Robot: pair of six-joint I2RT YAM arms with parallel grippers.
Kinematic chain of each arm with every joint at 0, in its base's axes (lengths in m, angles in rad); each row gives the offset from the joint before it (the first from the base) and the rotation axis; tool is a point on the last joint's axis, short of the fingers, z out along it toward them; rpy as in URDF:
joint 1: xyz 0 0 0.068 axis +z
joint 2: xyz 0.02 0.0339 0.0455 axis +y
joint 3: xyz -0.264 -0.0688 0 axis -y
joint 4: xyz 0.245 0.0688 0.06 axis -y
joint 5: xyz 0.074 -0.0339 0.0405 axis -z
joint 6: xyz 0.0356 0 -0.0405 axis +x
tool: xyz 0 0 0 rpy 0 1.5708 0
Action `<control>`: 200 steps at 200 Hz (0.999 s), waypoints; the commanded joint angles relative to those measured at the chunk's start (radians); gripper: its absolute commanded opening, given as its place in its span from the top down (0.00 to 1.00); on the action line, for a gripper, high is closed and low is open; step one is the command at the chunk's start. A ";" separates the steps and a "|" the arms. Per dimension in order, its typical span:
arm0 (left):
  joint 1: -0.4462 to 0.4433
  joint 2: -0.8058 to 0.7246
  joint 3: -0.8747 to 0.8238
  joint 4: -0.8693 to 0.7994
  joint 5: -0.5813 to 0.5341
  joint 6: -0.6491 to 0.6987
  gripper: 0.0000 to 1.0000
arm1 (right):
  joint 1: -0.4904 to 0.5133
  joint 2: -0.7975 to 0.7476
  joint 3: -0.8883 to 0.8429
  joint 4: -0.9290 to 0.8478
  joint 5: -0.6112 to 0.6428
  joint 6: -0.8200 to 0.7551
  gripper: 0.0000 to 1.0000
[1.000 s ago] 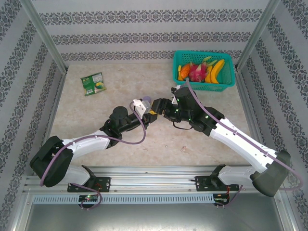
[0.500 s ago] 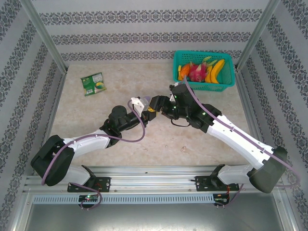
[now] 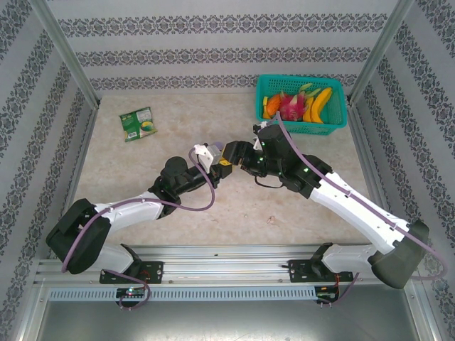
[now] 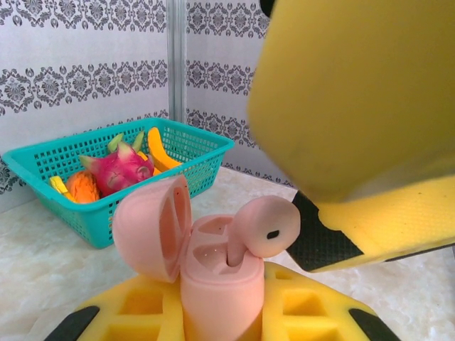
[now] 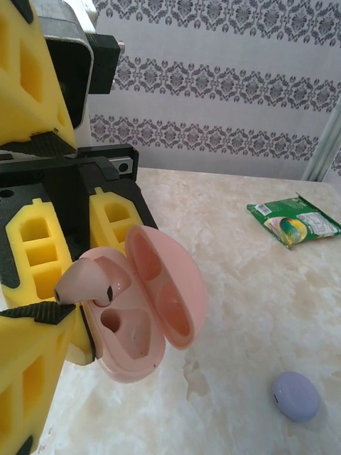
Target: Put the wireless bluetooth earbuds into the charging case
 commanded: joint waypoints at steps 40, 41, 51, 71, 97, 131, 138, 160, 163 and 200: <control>-0.006 0.037 -0.017 -0.032 -0.014 0.009 1.00 | 0.027 -0.019 0.003 0.101 -0.077 0.000 0.40; -0.007 0.037 -0.016 -0.032 -0.014 0.009 1.00 | 0.028 -0.020 0.003 0.101 -0.076 -0.001 0.40; -0.002 0.040 -0.017 -0.032 -0.010 0.007 1.00 | 0.027 -0.028 -0.007 0.100 -0.069 -0.002 0.40; 0.001 0.049 -0.016 -0.028 -0.001 0.002 1.00 | 0.021 -0.039 -0.016 0.102 -0.063 -0.002 0.40; 0.001 0.058 -0.015 -0.024 0.006 -0.003 1.00 | 0.020 -0.041 -0.010 0.101 -0.066 -0.002 0.40; 0.001 0.062 -0.021 -0.020 0.008 -0.007 1.00 | 0.019 -0.023 0.012 0.112 -0.071 -0.001 0.40; 0.001 0.062 -0.023 -0.020 0.009 -0.008 1.00 | 0.018 -0.016 0.019 0.113 -0.072 -0.001 0.40; 0.001 0.060 -0.026 -0.017 0.012 -0.010 1.00 | 0.018 0.001 0.030 0.122 -0.077 0.000 0.40; 0.001 0.060 -0.026 -0.018 0.011 -0.011 1.00 | 0.018 0.004 0.032 0.124 -0.079 0.000 0.40; 0.001 0.065 -0.029 -0.016 0.014 -0.014 1.00 | 0.019 0.019 0.044 0.145 -0.089 0.011 0.40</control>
